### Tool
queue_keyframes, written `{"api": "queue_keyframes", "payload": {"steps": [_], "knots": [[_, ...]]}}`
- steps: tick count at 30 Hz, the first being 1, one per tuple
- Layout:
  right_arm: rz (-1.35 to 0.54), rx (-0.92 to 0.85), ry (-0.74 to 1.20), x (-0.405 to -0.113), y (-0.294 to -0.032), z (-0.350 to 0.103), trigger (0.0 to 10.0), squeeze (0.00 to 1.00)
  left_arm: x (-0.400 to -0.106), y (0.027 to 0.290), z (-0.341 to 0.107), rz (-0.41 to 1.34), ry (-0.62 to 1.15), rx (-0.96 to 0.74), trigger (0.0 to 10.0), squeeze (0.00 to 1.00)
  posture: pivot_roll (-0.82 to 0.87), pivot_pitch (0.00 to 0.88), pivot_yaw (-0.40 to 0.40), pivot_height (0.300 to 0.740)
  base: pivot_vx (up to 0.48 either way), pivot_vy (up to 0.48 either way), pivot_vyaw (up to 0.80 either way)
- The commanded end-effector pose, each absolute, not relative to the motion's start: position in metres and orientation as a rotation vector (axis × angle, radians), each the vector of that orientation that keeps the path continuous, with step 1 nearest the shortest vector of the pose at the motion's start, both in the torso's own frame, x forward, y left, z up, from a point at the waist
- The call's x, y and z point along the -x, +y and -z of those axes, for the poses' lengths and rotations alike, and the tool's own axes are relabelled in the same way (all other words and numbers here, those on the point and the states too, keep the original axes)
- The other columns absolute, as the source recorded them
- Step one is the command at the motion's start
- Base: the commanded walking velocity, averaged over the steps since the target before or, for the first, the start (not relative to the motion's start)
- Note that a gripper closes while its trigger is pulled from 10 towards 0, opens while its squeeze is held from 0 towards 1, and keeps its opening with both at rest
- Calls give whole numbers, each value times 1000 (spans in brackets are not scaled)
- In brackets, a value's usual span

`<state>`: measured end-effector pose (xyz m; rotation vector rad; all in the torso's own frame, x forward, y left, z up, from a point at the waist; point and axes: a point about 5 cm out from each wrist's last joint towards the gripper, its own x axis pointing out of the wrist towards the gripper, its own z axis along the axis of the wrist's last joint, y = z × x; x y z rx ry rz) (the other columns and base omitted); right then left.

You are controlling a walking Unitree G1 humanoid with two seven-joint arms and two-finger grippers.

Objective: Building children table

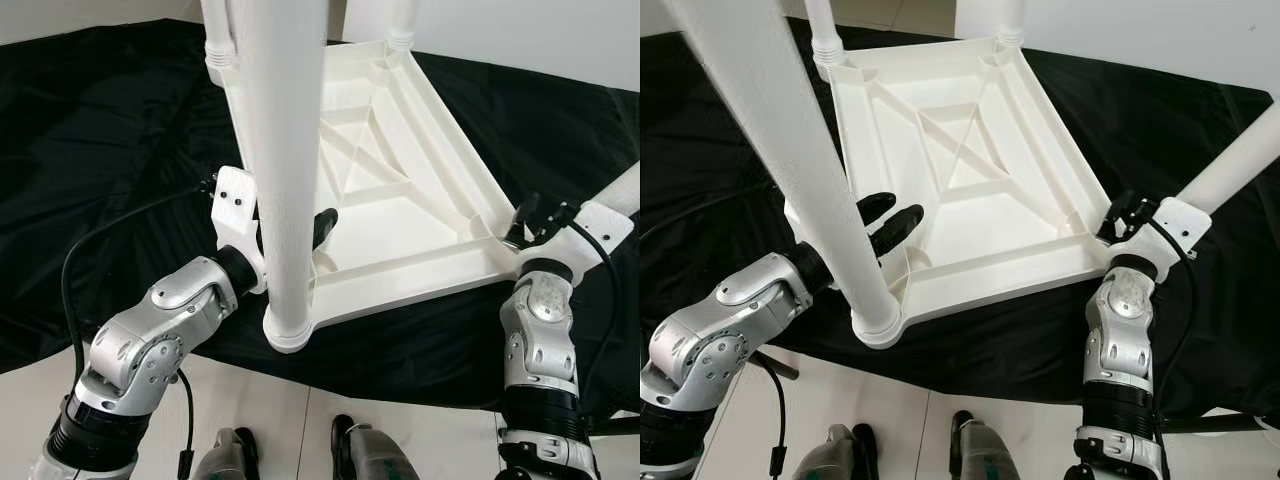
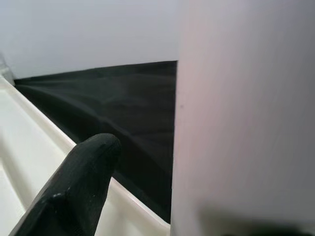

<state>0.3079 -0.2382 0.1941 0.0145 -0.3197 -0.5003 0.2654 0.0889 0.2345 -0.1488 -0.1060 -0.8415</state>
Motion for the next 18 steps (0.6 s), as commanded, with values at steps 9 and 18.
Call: {"api": "queue_keyframes", "payload": {"steps": [9, 18], "knots": [[362, -22, -248, -319, -204, -178, 10000, 0, -249, 77, -234, 1099, -93, 147, 10000, 0, 83, 253, -13, 740, 0, 0, 0], [293, -72, -269, -313, -187, -177, 0, 0, -249, 76, -235, 1095, -100, 150, 10000, 0, 83, 250, -24, 740, 0, 0, 0]]}}
